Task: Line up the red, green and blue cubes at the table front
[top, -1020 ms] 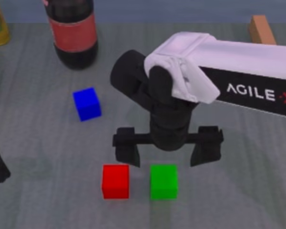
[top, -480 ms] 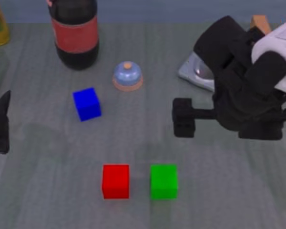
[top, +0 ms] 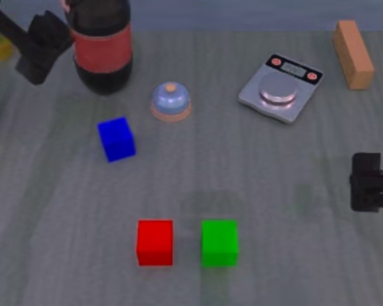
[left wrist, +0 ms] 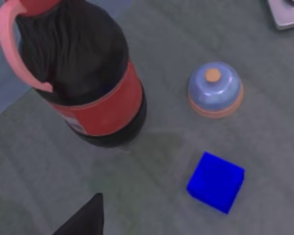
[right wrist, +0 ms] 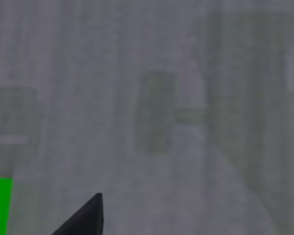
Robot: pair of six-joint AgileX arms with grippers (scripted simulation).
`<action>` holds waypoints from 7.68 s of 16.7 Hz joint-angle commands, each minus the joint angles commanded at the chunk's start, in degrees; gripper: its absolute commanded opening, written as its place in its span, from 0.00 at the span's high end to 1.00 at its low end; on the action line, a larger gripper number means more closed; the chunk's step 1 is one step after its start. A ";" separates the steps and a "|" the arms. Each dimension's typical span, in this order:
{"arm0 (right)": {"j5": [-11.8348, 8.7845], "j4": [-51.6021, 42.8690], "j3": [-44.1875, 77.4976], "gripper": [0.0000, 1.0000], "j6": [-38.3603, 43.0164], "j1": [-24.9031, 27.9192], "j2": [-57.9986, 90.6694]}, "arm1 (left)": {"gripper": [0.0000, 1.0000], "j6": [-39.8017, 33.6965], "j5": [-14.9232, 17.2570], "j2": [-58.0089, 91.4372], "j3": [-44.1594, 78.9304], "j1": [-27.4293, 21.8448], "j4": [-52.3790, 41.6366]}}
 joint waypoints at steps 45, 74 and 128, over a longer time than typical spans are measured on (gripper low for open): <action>-5.41 36.18 -42.47 0.00 -22.55 -23.43 -60.37 | 0.60 22.27 -10.94 64.38 28.24 -4.82 -11.21; -5.41 36.18 -42.47 0.00 -22.55 -23.43 -60.37 | 1.00 21.95 -10.93 60.82 37.98 -4.85 -24.56; -5.41 36.18 -42.47 0.00 -22.55 -23.43 -60.37 | 0.00 5.69 -10.55 58.71 23.28 -42.33 -12.00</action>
